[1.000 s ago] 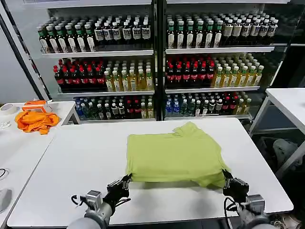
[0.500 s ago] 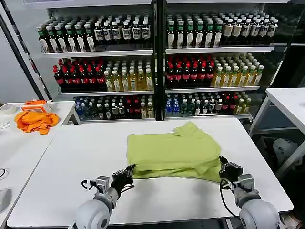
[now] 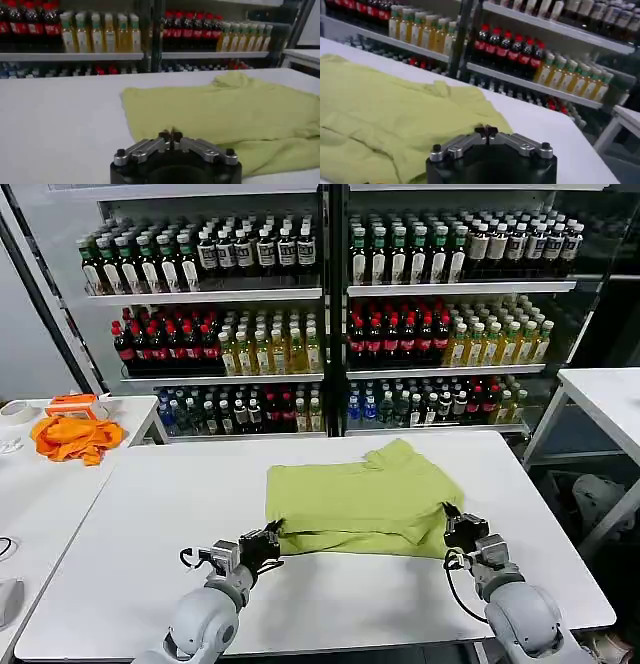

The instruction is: Fold and organize the clothes.

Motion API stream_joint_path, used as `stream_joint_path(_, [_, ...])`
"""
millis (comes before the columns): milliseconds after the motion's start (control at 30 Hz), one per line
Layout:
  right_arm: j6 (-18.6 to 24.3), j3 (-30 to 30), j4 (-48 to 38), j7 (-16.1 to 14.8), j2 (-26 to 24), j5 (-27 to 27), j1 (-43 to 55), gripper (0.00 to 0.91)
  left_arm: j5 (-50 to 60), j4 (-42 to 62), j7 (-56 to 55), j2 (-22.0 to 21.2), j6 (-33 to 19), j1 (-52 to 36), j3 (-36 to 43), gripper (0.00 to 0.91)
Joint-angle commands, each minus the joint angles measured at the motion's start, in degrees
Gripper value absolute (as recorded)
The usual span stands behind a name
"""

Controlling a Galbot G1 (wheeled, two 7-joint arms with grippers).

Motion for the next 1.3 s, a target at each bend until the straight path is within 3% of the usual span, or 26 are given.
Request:
stream_joint_path(33, [0.3, 0.8, -0.2, -0.3, 0.4, -1.3, -0.6, 0.907, 0.9, 1.3, -0.1, 0.1, -0.2, -0.8, 0.2, 0.907])
stream_joint_path(333, [-3.1, 10.4, 5.4, 2.0, 2.2, 3.9, -11.6, 0.907, 1.0, -1.9, -0.6, -0.9, -0.2, 3.5, -1.5, 0.907])
stream_joint_path(533, [-4.9, 12.4, 3.5, 3.2, 3.4, 8.8, -14.2, 0.907, 0.8, -1.7, -0.8, -1.4, -0.4, 5.5, -2.4, 0.907])
stream_joint_path(567, [-5.1, 12.4, 3.1, 3.5, 3.6, 9.5, -14.1, 0.907, 0.8, -1.7, -0.8, -1.5, -0.4, 5.5, -2.5, 0.867])
stream_joint_path(600, [-5.3, 12.4, 3.0, 3.6, 3.8, 9.9, -14.0, 0.907, 0.7, -1.3, -0.9, -1.7, -0.4, 5.5, -2.5, 0.746])
stream_joint_path(633, [-5.5, 12.3, 2.7, 4.0, 4.0, 10.3, -13.8, 0.907, 0.7, -1.1, -1.0, -1.7, -0.5, 5.4, -2.5, 0.121])
stream_joint_path(667, [-5.8, 12.3, 2.4, 4.2, 4.2, 10.8, -13.7, 0.907, 0.7, -1.0, -1.1, -1.8, -0.5, 5.4, -2.5, 0.030])
stream_joint_path(800, [-5.9, 11.9, 1.9, 4.3, 4.5, 11.6, -13.4, 0.907, 0.8, -0.3, -1.2, -1.9, -1.5, 5.2, -2.4, 0.020])
stream_joint_path(833, [-5.8, 11.6, 1.8, 4.3, 4.5, 11.9, -13.3, 0.625, 0.8, -0.1, -1.1, -1.9, -1.9, 5.1, -2.3, 0.020])
stream_joint_path(933, [-5.4, 11.1, 1.5, 4.4, 4.7, 12.2, -12.8, 0.020, 0.8, 0.2, -1.0, -1.9, -2.0, 5.1, -2.3, 0.020])
stream_joint_path(1300, [-4.4, 11.0, 1.9, 4.2, 4.6, 12.1, -12.9, 0.000, 0.5, 0.5, -0.5, -1.7, -1.7, 5.8, -2.3, 0.020])
